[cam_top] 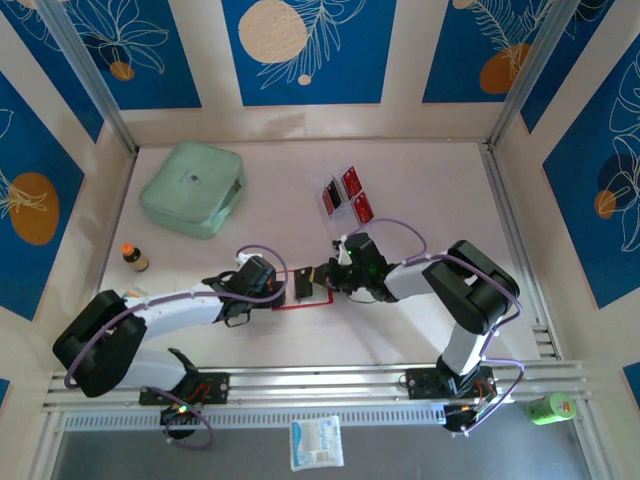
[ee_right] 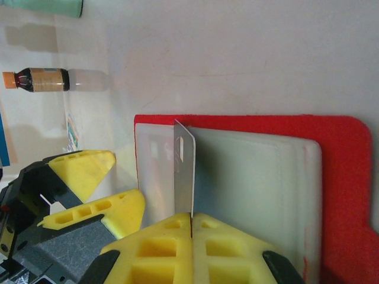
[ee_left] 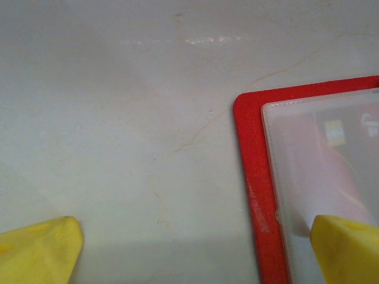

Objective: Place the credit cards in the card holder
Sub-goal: Insert the credit card into the card slot.

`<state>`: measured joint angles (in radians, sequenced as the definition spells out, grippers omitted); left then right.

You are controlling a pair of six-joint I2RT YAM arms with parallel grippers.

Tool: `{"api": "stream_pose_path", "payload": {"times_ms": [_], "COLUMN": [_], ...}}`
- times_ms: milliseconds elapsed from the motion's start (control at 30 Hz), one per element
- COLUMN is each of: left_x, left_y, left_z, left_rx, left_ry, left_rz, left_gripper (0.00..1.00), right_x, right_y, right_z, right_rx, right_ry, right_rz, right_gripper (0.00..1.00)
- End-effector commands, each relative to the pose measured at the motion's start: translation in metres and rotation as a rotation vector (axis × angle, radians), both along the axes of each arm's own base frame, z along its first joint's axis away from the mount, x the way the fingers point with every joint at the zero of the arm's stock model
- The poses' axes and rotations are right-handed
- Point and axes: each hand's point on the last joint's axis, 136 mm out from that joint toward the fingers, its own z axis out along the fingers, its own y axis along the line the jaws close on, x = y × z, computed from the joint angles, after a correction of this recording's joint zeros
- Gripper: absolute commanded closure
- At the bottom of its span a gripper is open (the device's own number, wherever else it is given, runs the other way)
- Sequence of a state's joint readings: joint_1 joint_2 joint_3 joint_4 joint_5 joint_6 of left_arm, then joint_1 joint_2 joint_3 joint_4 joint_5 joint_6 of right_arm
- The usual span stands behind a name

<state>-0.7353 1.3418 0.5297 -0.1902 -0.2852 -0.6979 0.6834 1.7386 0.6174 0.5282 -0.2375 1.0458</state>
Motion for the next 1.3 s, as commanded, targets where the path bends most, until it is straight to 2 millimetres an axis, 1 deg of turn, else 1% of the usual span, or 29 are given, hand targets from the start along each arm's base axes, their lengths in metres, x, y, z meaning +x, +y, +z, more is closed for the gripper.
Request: {"api": "stream_pose_path", "payload": {"times_ms": [0, 400, 633, 1033, 1267], "left_x": [-0.014, -0.013, -0.013, -0.013, -0.013], "left_y": [0.015, 0.014, 0.014, 0.014, 0.014], "left_z": [-0.012, -0.011, -0.011, -0.012, -0.012], "left_rx": [0.054, 0.054, 0.052, 0.051, 0.049], "left_ry": [0.043, 0.042, 0.041, 0.042, 0.040], "left_rz": [0.010, 0.009, 0.009, 0.009, 0.009], "left_gripper": [0.00, 0.00, 0.00, 0.00, 0.00], "right_x": [-0.015, -0.024, -0.027, -0.026, -0.026], "right_y": [-0.004, -0.008, -0.007, 0.001, 0.001], "right_z": [-0.014, -0.019, -0.022, -0.024, -0.024], "right_rx": [-0.022, -0.050, -0.061, -0.068, -0.072], "right_ry": [0.048, 0.072, 0.087, 0.106, 0.111], "right_rz": [0.021, 0.018, 0.025, 0.056, 0.056], "right_gripper": [1.00, 1.00, 1.00, 1.00, 1.00]}}
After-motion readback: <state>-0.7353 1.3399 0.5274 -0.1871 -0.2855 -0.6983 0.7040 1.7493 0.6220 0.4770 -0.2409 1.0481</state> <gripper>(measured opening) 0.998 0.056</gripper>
